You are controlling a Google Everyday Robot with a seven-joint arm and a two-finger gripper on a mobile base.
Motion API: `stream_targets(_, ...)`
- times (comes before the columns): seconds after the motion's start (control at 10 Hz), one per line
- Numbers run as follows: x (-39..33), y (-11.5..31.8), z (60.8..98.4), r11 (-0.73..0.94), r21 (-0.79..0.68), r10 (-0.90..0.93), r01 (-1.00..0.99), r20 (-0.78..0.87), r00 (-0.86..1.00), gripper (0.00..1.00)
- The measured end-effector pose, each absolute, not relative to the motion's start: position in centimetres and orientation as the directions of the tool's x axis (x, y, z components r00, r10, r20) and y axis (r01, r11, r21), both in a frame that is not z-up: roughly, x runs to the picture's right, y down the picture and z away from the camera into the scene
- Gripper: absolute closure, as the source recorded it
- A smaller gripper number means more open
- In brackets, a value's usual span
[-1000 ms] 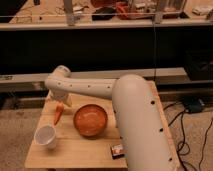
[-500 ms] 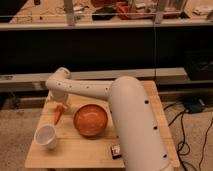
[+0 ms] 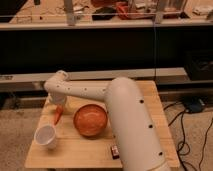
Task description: Place the pepper in the ceramic cup
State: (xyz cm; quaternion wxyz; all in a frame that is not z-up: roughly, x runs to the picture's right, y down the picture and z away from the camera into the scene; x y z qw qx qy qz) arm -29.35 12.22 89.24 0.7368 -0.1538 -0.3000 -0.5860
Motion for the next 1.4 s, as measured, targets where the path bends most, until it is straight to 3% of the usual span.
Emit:
stream_targets(0.1,-29.4,12.4,89.4,0.259,0.120,-0.767,0.958,0.628,0.128,0.21)
stream_targets(0.4,-29.8,12.7,89.6,0.246,0.113,-0.760,0.963,0.639,0.119,0.37)
stream_targets(1.0,-30.2,12.9,90.8,0.271,0.128,-0.749,0.954,0.651,0.125,0.37)
stream_targets(1.3,-29.9,12.7,91.4,0.273,0.124,-0.755,0.954,0.641,0.133,0.52)
stream_targets(1.4,-29.8,12.5,91.5,0.269,0.118,-0.758,0.956,0.639,0.134,0.50)
